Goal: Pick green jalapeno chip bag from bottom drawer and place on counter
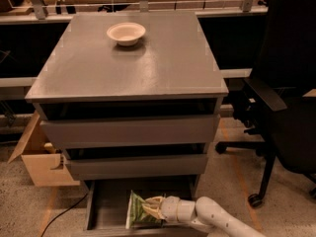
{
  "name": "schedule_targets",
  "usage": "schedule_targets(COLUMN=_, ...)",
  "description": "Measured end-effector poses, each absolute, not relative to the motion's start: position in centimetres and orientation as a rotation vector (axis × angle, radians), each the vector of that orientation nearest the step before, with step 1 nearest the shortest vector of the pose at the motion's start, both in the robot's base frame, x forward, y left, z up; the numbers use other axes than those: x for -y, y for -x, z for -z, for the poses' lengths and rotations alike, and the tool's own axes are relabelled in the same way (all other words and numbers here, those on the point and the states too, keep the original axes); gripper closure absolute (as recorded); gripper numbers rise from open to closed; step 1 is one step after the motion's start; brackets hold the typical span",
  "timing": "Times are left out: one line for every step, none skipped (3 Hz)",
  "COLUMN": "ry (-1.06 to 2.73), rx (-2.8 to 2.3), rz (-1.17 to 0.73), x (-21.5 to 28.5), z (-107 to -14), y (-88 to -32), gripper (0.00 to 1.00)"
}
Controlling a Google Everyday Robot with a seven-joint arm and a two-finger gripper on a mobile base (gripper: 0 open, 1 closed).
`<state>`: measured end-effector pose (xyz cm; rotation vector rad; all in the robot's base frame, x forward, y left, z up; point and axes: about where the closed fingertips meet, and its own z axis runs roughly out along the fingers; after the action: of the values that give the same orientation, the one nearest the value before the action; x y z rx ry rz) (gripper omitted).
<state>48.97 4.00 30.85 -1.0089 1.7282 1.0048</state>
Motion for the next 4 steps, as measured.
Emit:
schedule_targets(ry=1.009, rx=-1.728, rz=-1.005, x=-4.0, z=-30.9, y=-49.0, gripper=1.00)
schedule_targets(ry=1.073, rx=-1.679, rz=-0.995, x=-4.5, z=-33.3, y=-48.2, gripper=1.00)
schedule_targets(ry=1.208, rx=-1.593, rz=-0.933, x=-5.6, z=-38.4, y=-46.6, gripper=1.00)
schedule_targets(ry=1.383, rx=-1.493, rz=-0.827, x=-6.7, z=-45.9, y=-44.2, gripper=1.00)
